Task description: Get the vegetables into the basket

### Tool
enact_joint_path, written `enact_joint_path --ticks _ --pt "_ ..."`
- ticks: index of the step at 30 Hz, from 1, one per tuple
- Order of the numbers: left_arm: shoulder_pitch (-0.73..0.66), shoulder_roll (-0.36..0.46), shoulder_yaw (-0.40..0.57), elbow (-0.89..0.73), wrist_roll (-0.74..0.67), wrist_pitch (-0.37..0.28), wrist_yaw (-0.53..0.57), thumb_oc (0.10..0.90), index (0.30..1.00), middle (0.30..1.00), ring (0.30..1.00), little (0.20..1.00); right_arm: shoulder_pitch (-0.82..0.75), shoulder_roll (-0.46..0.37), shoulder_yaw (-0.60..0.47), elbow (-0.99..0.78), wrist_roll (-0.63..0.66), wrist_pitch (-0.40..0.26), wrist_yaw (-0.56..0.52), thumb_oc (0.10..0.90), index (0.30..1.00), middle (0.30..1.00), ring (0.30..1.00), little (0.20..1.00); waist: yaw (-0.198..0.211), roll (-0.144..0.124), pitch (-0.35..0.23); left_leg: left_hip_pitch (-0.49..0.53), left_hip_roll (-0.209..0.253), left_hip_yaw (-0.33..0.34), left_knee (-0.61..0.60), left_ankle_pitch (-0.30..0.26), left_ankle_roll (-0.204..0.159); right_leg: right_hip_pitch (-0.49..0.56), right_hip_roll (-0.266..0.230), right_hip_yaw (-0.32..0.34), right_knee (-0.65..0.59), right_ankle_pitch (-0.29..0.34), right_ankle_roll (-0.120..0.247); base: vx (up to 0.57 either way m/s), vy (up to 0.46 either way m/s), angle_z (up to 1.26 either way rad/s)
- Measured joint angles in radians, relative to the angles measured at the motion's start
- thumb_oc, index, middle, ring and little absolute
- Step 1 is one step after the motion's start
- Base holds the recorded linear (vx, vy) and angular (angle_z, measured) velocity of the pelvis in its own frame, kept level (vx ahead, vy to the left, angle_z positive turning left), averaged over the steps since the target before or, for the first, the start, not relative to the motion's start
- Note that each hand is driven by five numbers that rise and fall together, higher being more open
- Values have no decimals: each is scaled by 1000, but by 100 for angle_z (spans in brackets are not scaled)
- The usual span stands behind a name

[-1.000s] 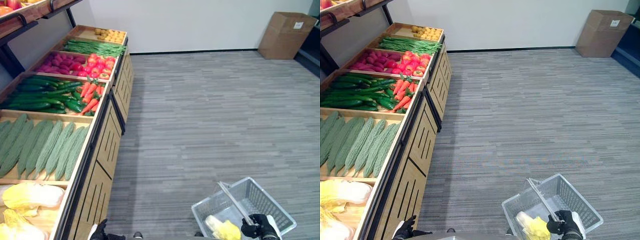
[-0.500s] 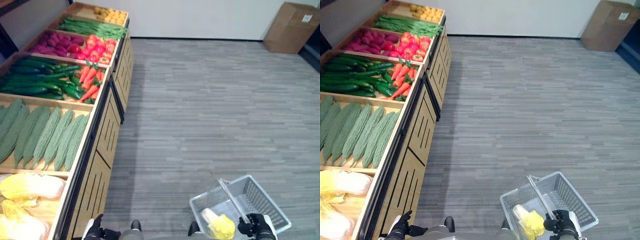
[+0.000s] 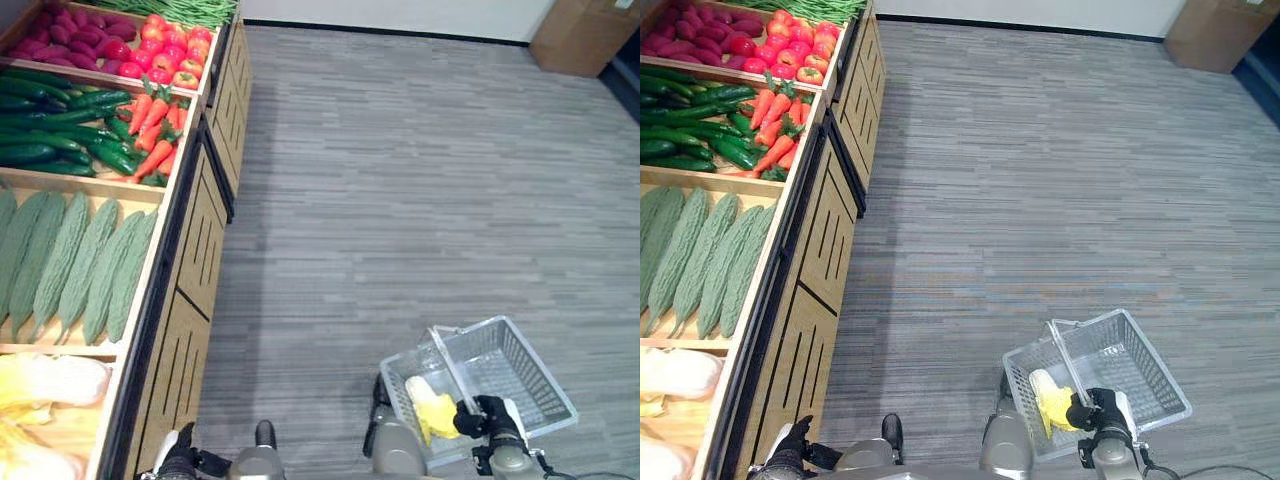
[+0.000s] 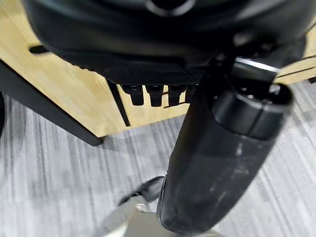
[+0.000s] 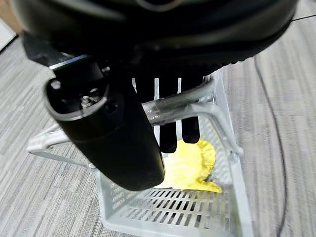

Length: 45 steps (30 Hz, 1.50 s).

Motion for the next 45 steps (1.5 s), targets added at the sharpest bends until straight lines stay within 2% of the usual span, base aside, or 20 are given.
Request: enact_joint_path --ticks 1,4,6,8,10,11,13,15,16,18,21,25,27,28,29,31,34,35,42,45 --pt "3 -23 -1 -4 0 -1 0 900 1000 1000 1000 1000 6 -13 0 10 2 3 0 400 300 300 300 300 -5 36 -13 3 31 -7 6 -2 -10 10 33 -12 5 0 -1 237 -182 58" --pt "18 -60 0 -9 -1 -2 8 900 1000 1000 1000 1000 -11 -53 2 9 8 6 11 400 300 300 300 300 -4 100 -30 -1 106 -19 60 11 -38 44 103 -58 22 1 -25 245 -258 24" --pt "5 -54 0 -4 -3 -5 15 900 1000 1000 1000 1000 -12 -67 3 -7 8 5 11 400 300 300 300 300 -7 111 -36 -34 132 -48 104 17 -46 43 121 -87 44 -29 -42 167 -209 37" --pt "-13 -45 2 2 -22 -6 20 900 1000 1000 1000 1000 -34 -75 4 -15 8 -1 11 400 300 300 300 300 -5 108 -35 -67 155 -62 149 31 -66 25 136 -103 97 -70 -58 175 -333 27" --pt "-36 -30 2 8 -32 -10 23 900 1000 1000 1000 1000 -51 -76 5 -29 9 -8 12 400 300 300 300 300 5 89 -26 -156 159 -116 288 37 -77 10 137 -119 127 -105 -81 117 -268 25" --pt "-62 -11 2 8 -50 -19 28 900 1000 1000 1000 1000 -50 -74 7 -36 9 -13 13 400 300 300 300 300 23 72 -17 -229 156 -164 405 70 -124 9 129 -122 127 -99 -107 132 -190 10" --pt "-64 -1 2 -1 -60 -18 35 900 1000 1000 1000 1000 -59 -74 18 -36 9 -22 13 400 300 300 300 300 38 57 -8 -256 161 -215 459 139 -158 34 148 -126 126 -122 -133 189 -155 6" --pt "-62 -7 3 -12 -71 -21 36 900 1000 1000 1000 1000 -60 -75 24 -38 10 -25 12 400 300 300 300 300 42 46 -2 -281 151 -210 483 150 -166 55 144 -135 103 -135 -162 135 -21 23" --pt "-64 -8 -2 -19 -74 -23 36 900 1000 1000 1000 1000 -57 -78 23 -32 11 -25 10 400 300 300 300 300 44 38 2 -286 131 -193 445 110 -153 68 143 -136 75 -140 -183 163 21 20" --pt "-64 -13 -1 -14 -79 -17 35 900 1000 1000 1000 1000 -67 -70 23 -22 11 -25 9 400 300 300 300 300 44 35 6 -292 91 -123 299 66 -124 96 155 -137 15 -139 -182 349 100 19" --pt "-80 -14 -2 -8 -78 -20 36 900 1000 1000 1000 1000 -57 -59 26 -13 10 -24 9 400 300 300 300 300 62 16 21 -305 35 -101 -5 90 -95 131 171 -97 -61 -112 -160 290 85 9" --pt "-53 -29 -1 13 -77 2 31 900 1000 1000 1000 1000 -86 -42 34 5 9 -25 10 400 300 300 300 300 113 28 35 -326 49 -122 -4 153 -101 186 202 -9 -71 -148 -157 337 168 -69" --pt "-22 -45 0 15 -76 3 26 900 1000 1000 1000 1000 -71 -49 29 0 8 -26 9 400 300 300 300 300 113 60 23 -310 59 -102 7 155 -65 228 201 10 -71 -167 -137 290 257 -74" --pt "-18 -40 1 16 -77 5 20 900 1000 1000 1000 1000 -62 -44 30 2 8 -25 9 400 300 300 300 300 115 44 25 -308 41 -87 28 196 -38 239 179 17 -69 -180 -128 155 168 -31" --pt "-22 -32 -1 5 -77 5 20 900 1000 1000 1000 1000 -43 -35 28 0 8 -25 11 400 300 300 300 300 118 20 24 -307 20 -69 45 195 -19 238 154 22 -60 -191 -123 232 257 -25" --pt "-37 -5 -2 -26 -73 1 19 900 1000 1000 1000 1000 -10 -2 -7 -5 10 -24 7 400 300 300 300 300 104 -17 17 -287 -52 -29 54 159 48 211 68 14 42 -173 -83 174 241 -16" --pt "-48 11 -5 -46 -64 -3 19 900 1000 1000 1000 1000 -4 4 -5 -5 9 -23 10 400 300 300 300 300 104 -23 14 -270 -71 -3 62 128 73 192 47 26 85 -149 -52 170 293 -31" --pt "-105 50 -2 -23 -57 0 19 900 1000 1000 1000 1000 -42 11 21 -17 7 -21 11 400 300 300 300 300 86 -23 11 -253 -89 35 64 106 112 124 16 51 203 -122 -8 139 236 -39" --pt "-121 75 -37 -39 -57 2 17 900 1000 1000 1000 1000 -77 14 35 -20 6 -19 14 400 300 300 300 300 95 -37 1 -158 -123 53 55 42 174 18 -33 45 485 -134 24 163 146 -13" --pt "-107 74 -40 -33 -57 8 17 900 1000 1000 1000 1000 -78 14 41 -48 -3 -24 17 400 300 300 300 300 81 -30 2 -130 -115 40 42 24 185 -18 -15 26 443 -172 16 198 -14 7"
